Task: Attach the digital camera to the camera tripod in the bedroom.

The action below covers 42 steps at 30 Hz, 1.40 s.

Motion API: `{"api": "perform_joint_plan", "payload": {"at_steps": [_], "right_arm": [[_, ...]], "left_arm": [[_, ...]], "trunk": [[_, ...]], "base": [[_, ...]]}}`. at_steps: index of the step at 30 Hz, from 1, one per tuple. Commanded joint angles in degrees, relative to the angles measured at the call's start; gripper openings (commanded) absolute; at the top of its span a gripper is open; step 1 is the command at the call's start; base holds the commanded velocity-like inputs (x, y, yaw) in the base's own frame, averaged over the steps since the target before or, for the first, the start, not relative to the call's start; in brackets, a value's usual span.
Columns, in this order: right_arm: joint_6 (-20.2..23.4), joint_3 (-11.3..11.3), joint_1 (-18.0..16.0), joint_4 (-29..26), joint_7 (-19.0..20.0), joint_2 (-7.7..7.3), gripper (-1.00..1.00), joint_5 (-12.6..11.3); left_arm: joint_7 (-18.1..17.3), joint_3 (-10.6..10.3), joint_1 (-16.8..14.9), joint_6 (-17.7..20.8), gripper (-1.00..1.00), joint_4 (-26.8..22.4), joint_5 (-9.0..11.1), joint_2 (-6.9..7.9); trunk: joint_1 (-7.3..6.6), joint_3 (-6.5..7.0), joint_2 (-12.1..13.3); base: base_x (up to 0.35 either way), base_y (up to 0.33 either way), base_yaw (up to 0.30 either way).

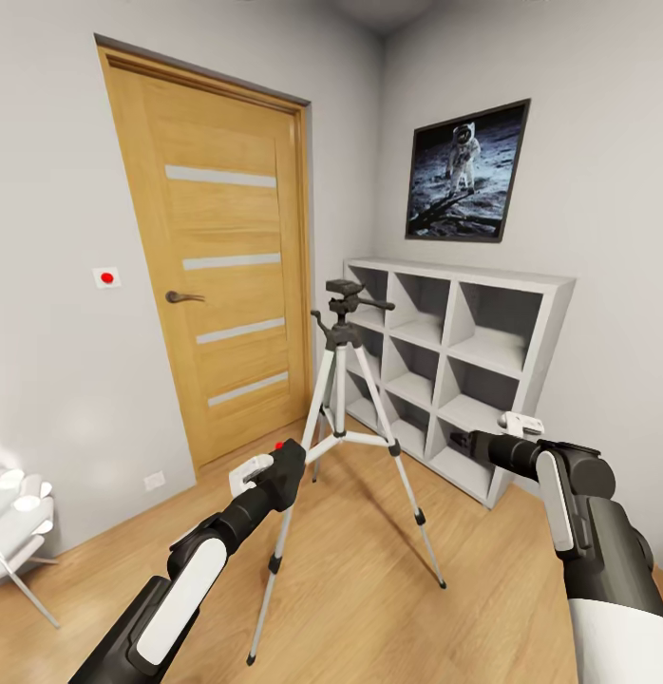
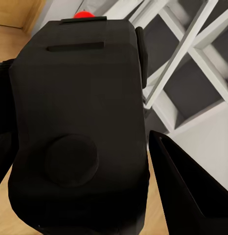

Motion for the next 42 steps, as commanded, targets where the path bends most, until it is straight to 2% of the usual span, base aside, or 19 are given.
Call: {"api": "perform_joint_plan", "payload": {"at_steps": [1, 42], "right_arm": [[0.3, -0.1, 0.0, 0.0, -0.2, 0.0, 1.0, -0.4], [0.6, -0.1, 0.0, 0.0, 0.2, 0.15, 1.0, -0.4]], "left_arm": [[0.5, -0.1, -0.1, 0.1, -1.0, -0.1, 0.4, 0.06], [0.5, -0.1, -0.1, 0.1, -1.0, 0.0, 0.4, 0.06]], "trunk": [[-0.22, 0.11, 0.4], [-9.23, 7.48, 16.8]], "base": [[0.0, 0.0, 0.0], [0.0, 0.0, 0.0]]}}
